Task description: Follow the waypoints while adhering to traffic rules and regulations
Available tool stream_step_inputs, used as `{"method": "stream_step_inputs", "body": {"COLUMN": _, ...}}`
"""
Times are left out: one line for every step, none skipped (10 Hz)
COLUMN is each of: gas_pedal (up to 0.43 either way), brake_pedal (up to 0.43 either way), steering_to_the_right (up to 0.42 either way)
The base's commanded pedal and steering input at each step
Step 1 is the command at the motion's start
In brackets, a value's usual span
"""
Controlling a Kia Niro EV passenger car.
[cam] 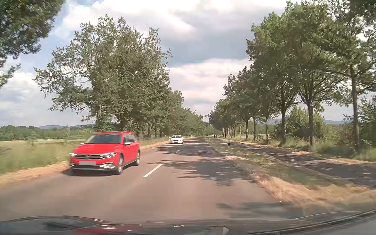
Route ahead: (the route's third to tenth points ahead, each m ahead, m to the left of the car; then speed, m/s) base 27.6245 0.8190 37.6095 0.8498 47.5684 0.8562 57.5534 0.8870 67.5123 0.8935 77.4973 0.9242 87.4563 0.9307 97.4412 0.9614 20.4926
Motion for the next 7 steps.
{"method": "stream_step_inputs", "body": {"gas_pedal": 0.287, "brake_pedal": 0.0, "steering_to_the_right": -0.001}}
{"method": "stream_step_inputs", "body": {"gas_pedal": 0.287, "brake_pedal": 0.0, "steering_to_the_right": -0.001}}
{"method": "stream_step_inputs", "body": {"gas_pedal": 0.287, "brake_pedal": 0.0, "steering_to_the_right": -0.001}}
{"method": "stream_step_inputs", "body": {"gas_pedal": 0.287, "brake_pedal": 0.0, "steering_to_the_right": -0.001}}
{"method": "stream_step_inputs", "body": {"gas_pedal": 0.287, "brake_pedal": 0.0, "steering_to_the_right": -0.001}}
{"method": "stream_step_inputs", "body": {"gas_pedal": 0.287, "brake_pedal": 0.0, "steering_to_the_right": -0.001}}
{"method": "stream_step_inputs", "body": {"gas_pedal": 0.287, "brake_pedal": 0.0, "steering_to_the_right": -0.001}}
